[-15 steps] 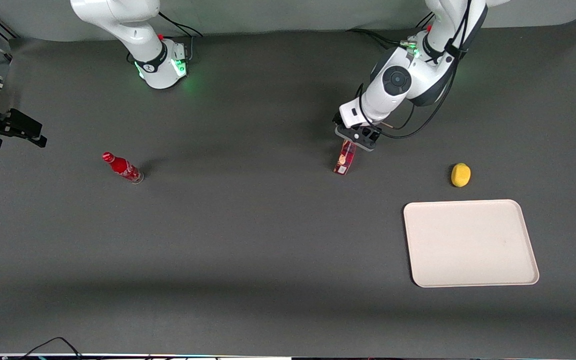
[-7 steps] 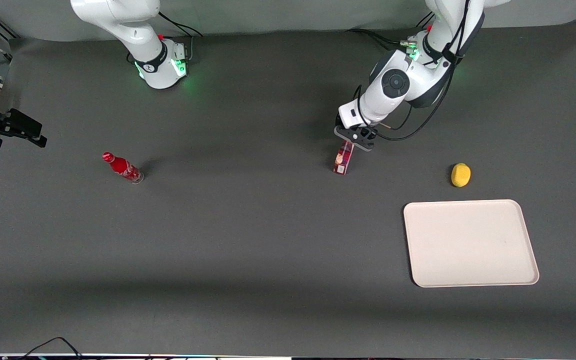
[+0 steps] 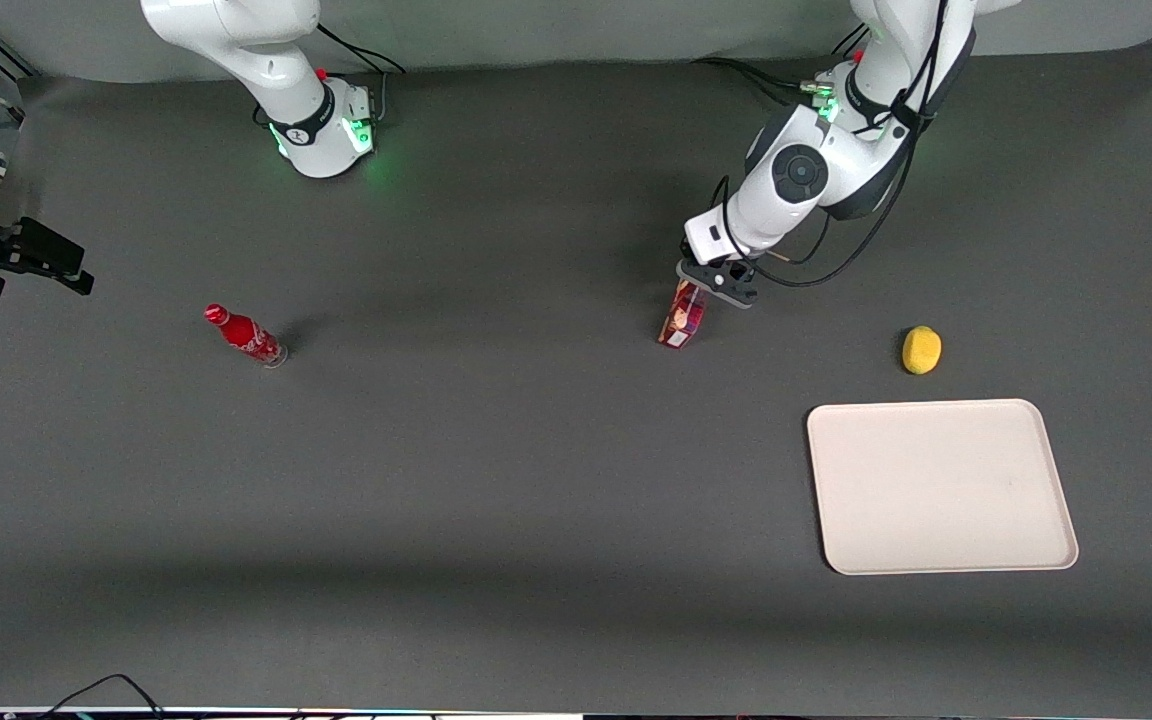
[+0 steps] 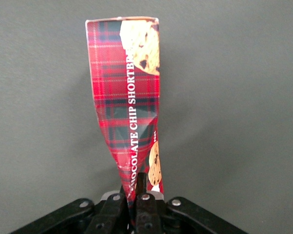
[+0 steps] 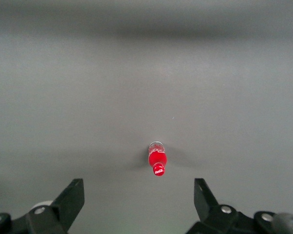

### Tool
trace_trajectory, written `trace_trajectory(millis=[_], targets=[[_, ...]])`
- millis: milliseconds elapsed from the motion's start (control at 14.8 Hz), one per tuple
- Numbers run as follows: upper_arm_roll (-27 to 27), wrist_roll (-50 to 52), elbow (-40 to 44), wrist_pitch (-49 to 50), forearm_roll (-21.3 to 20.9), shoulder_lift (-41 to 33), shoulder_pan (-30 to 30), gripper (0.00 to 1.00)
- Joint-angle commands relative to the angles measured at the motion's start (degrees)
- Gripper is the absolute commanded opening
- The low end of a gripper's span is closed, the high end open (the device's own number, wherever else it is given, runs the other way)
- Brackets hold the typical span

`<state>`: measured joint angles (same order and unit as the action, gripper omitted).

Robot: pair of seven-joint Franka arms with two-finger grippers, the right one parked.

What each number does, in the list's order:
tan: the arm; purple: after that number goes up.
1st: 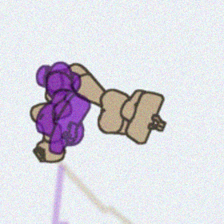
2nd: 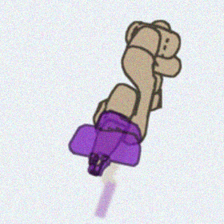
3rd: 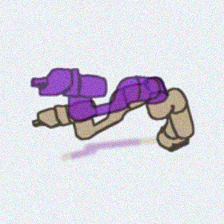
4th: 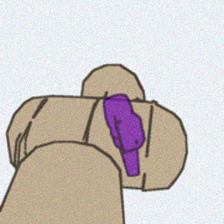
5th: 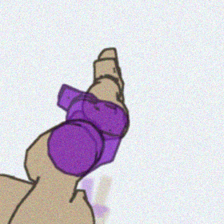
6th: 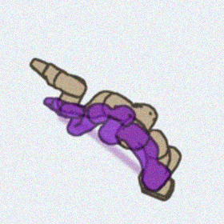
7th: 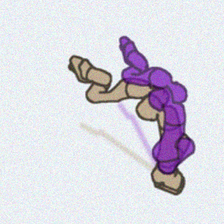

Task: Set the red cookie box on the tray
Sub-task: 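Lift the box and carry it with the left gripper over the tray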

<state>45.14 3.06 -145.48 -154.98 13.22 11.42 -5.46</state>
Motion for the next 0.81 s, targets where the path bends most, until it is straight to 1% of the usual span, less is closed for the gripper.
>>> trace_trajectory(millis=[0, 203, 271, 542, 746], targets=[[-1.45, 0.63, 2.29, 3.34, -0.22, -3.05, 0.36, 0.00], [-1.72, 0.63, 10.44, 20.01, -0.30, -8.59, -1.74, 0.00], [-2.85, 0.63, 13.96, 25.03, -0.30, -9.39, -2.01, 0.00], [-9.17, 0.37, 28.98, 41.65, -2.76, -9.40, -3.24, 0.00], [-15.41, -1.03, 41.72, 51.94, -7.32, -7.21, -3.33, 0.00]])
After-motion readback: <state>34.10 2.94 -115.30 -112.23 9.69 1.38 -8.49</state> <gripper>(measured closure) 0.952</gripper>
